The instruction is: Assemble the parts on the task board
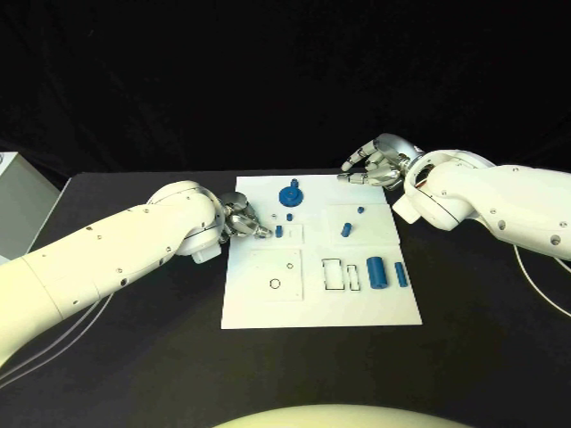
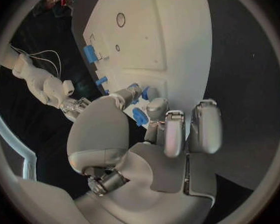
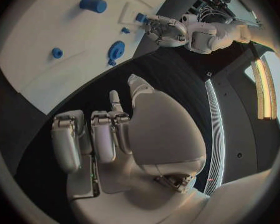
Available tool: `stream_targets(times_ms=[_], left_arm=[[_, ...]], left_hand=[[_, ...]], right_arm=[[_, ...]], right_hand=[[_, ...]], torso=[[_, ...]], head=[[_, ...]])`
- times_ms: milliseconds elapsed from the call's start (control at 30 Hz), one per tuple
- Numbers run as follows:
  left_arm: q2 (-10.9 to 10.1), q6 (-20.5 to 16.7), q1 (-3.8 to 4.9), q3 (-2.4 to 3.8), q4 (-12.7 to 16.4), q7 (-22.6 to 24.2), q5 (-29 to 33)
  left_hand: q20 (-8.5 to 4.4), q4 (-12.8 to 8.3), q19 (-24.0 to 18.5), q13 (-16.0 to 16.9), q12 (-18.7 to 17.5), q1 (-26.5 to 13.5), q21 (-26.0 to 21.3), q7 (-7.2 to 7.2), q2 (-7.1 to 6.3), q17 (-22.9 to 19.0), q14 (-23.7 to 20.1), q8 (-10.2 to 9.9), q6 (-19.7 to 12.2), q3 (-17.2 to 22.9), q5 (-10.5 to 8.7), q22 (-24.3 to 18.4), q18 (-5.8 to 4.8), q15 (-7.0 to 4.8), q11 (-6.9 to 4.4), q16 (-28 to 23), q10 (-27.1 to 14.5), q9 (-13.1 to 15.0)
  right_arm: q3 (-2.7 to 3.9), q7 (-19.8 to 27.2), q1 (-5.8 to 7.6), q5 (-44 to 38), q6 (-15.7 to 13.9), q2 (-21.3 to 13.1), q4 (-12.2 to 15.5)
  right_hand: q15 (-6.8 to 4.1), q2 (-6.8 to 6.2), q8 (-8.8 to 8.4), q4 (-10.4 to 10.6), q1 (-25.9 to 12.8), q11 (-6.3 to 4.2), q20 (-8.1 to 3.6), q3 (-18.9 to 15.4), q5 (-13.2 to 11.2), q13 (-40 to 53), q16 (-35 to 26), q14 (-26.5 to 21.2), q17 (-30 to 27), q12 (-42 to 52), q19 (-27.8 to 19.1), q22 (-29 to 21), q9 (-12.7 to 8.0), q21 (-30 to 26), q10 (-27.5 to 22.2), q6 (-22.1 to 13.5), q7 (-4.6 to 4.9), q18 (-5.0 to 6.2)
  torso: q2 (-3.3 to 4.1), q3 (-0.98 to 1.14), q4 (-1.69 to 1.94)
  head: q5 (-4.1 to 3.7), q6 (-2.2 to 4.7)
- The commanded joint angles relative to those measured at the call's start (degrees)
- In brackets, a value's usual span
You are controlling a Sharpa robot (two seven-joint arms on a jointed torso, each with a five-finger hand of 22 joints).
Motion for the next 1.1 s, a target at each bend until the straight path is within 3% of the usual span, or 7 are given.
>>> stream_targets(times_ms=[33, 367, 400, 433, 567, 633, 1100], left_arm=[[0.0, 2.3, -0.49, -0.35, -0.1, -0.7, -0.6], [-0.5, 2.3, -0.51, -0.34, 0.3, -0.7, -0.7], [-0.6, 2.4, -0.51, -0.34, 0.4, -0.7, -0.7], [-0.7, 2.5, -0.52, -0.34, 0.5, -0.7, -0.7], [-1.2, 2.7, -0.54, -0.33, 1.2, -0.7, -0.6], [-1.4, 2.8, -0.55, -0.32, 1.6, -0.6, -0.5], [-3.9, 2.2, -0.61, -0.07, 4.9, -0.6, -0.6]], left_hand=[[-0.31, 0.7, 0.1, 0.1, 0.2, 0.8, -0.2, 0.32, -0.08, 15.1, 5.9, 0.1, 0.2, -1.4, -0.36, 0.4, -0.04, -0.26, 0.16, 0.2, -0.3, -0.2], [-0.25, 3.5, 0.1, 0.0, 0.2, 1.7, -0.3, 0.37, -0.41, 15.1, 5.9, 0.2, 0.1, -4.9, -1.95, 0.5, -0.03, -0.2, 0.22, 0.2, -0.4, -0.7], [-0.2, 4.6, 0.1, -0.1, 0.2, 2.1, -0.3, 0.41, -0.58, 15.1, 5.9, 0.2, 0.1, -6.0, -4.21, 0.5, -0.05, -0.15, 0.27, 0.2, -0.4, -0.8], [-0.19, 4.9, 0.1, -0.1, 0.2, 2.2, -0.3, 0.43, -0.6, 15.1, 5.9, 0.2, 0.1, -6.3, -4.73, 0.5, -0.03, -0.13, 0.29, 0.2, -0.4, -0.9], [-0.04, 7.8, 0.0, -0.2, 0.1, 4.3, -0.5, 0.59, -0.85, 15.1, 5.9, 0.5, -0.1, -9.7, -10.72, 0.4, 0.0, 0.0, 0.45, 0.2, -0.7, -1.3], [0.01, 8.1, 0.0, -0.3, 0.1, 4.8, -0.5, 0.65, -0.52, 15.1, 5.9, 0.6, -0.2, -11.2, -13.67, 0.3, 0.01, 0.05, 0.51, 0.2, -0.8, -1.5], [0.08, 8.0, -0.3, -0.8, -0.1, 6.7, -0.8, 0.71, -0.02, 15.1, 5.9, 0.8, -0.6, -14.3, -14.39, 0.0, 0.1, 0.13, 0.58, 0.2, -1.2, -1.8]], right_arm=[[0.03, 0.6, -0.02, -0.4, 0.0, 0.0, 0.1], [0.02, 0.6, -0.02, -0.4, 0.0, 0.0, 0.0], [0.02, 0.6, -0.02, -0.4, 0.0, 0.0, 0.0], [0.02, 0.6, -0.02, -0.4, 0.0, 0.0, 0.0], [0.02, 0.6, -0.02, -0.4, 0.0, 0.0, 0.0], [0.02, 0.6, -0.02, -0.4, 0.0, -0.1, 0.0], [0.02, 0.7, -0.05, -0.4, 0.0, 0.0, 0.0]], right_hand=[[0.01, -0.5, 0.19, -0.1, -0.3, 0.17, 0.0, 0.4, 0.3, 13.9, -0.2, 4.8, 10.6, -0.2, 5.9, 14.8, 0.0, -0.1, 4.6, -0.5, -0.07, -0.29], [0.01, -0.5, 0.19, -0.1, -0.3, 0.17, 0.0, 0.4, 0.3, 13.9, -0.2, 4.8, 10.6, -0.2, 5.9, 14.8, 0.0, -0.1, 4.6, -0.5, -0.07, -0.29], [0.01, -0.5, 0.19, -0.1, -0.3, 0.17, 0.0, 0.4, 0.3, 13.9, -0.2, 4.8, 10.6, -0.2, 5.9, 14.8, 0.0, -0.1, 4.6, -0.5, -0.07, -0.29], [0.01, -0.5, 0.19, -0.1, -0.3, 0.17, 0.0, 0.4, 0.3, 13.9, -0.2, 4.8, 10.6, -0.2, 5.9, 14.8, 0.0, -0.1, 4.6, -0.5, -0.07, -0.29], [0.01, -0.5, 0.19, -0.1, -0.3, 0.17, 0.0, 0.4, 0.3, 13.9, -0.2, 4.8, 10.6, -0.2, 5.9, 14.8, 0.0, -0.1, 4.6, -0.5, -0.07, -0.29], [0.01, -0.5, 0.19, -0.1, -0.3, 0.17, 0.0, 0.4, 0.3, 13.9, -0.2, 4.8, 10.6, -0.2, 5.9, 14.8, 0.0, -0.1, 4.6, -0.5, -0.07, -0.29], [0.01, -0.59, 0.19, -0.1, -0.4, 0.17, 0.0, 0.4, 0.3, 13.9, -0.2, 4.8, 10.6, -0.2, 5.9, 14.8, 0.0, -0.1, 4.6, -0.6, -0.07, -0.3]], torso=[[0.02, 0.01, 0.02], [0.02, 0.03, -0.04], [0.02, 0.02, -0.03], [0.02, 0.02, -0.01], [0.03, 0.0, -0.02], [0.03, -0.01, 0.0], [0.0, -0.05, 0.03]], head=[[-0.02, 0.01], [-0.07, -0.02], [-0.08, -0.01], [-0.09, -0.01], [-0.22, 0.0], [-0.24, -0.01], [-0.35, 0.12]])
